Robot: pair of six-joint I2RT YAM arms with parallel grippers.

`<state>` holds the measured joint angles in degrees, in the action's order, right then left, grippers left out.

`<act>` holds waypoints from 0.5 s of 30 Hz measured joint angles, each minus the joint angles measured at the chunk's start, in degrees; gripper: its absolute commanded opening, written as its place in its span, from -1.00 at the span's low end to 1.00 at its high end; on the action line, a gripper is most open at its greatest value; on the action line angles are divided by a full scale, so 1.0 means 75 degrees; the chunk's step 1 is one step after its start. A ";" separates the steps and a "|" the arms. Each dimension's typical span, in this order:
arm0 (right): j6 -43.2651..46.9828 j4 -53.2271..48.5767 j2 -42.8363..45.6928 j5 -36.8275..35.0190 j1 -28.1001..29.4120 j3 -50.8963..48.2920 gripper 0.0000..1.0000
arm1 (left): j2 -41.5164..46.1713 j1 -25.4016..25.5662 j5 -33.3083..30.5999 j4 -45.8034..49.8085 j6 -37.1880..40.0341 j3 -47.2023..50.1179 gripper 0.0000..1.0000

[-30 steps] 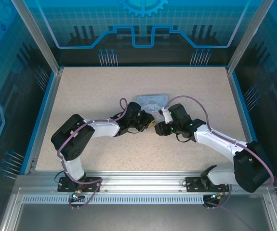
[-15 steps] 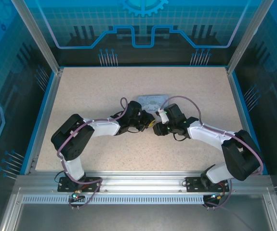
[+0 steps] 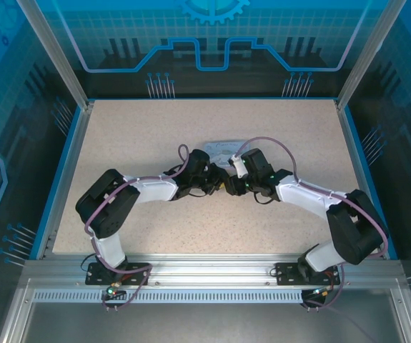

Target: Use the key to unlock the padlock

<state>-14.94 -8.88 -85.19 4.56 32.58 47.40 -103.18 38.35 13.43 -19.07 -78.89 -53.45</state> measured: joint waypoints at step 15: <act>-0.0003 -0.0111 -0.0230 0.0023 -0.0038 0.0093 -0.68 | 0.0000 -0.0006 0.0070 -0.0006 0.0000 -0.0009 -1.00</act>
<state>-14.96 -9.72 -86.91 4.73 32.29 48.10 -103.18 38.30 13.96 -19.11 -78.89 -53.52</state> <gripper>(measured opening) 0.174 0.135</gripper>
